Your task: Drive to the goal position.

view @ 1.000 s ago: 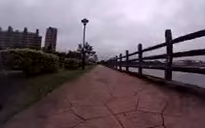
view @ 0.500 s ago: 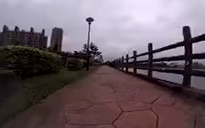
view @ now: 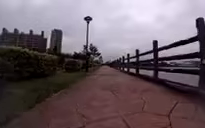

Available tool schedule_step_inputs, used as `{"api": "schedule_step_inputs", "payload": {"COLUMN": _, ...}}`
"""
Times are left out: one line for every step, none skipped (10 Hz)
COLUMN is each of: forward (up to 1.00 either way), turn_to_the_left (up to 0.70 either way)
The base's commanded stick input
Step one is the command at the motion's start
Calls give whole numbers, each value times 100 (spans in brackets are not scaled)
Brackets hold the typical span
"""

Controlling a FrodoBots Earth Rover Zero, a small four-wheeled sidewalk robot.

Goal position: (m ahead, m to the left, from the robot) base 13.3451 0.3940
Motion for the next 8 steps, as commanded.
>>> {"api": "schedule_step_inputs", "payload": {"forward": 100, "turn_to_the_left": 0}}
{"api": "schedule_step_inputs", "payload": {"forward": 100, "turn_to_the_left": 0}}
{"api": "schedule_step_inputs", "payload": {"forward": 100, "turn_to_the_left": 0}}
{"api": "schedule_step_inputs", "payload": {"forward": 100, "turn_to_the_left": 0}}
{"api": "schedule_step_inputs", "payload": {"forward": 100, "turn_to_the_left": 0}}
{"api": "schedule_step_inputs", "payload": {"forward": 100, "turn_to_the_left": 0}}
{"api": "schedule_step_inputs", "payload": {"forward": 100, "turn_to_the_left": 0}}
{"api": "schedule_step_inputs", "payload": {"forward": 100, "turn_to_the_left": 0}}
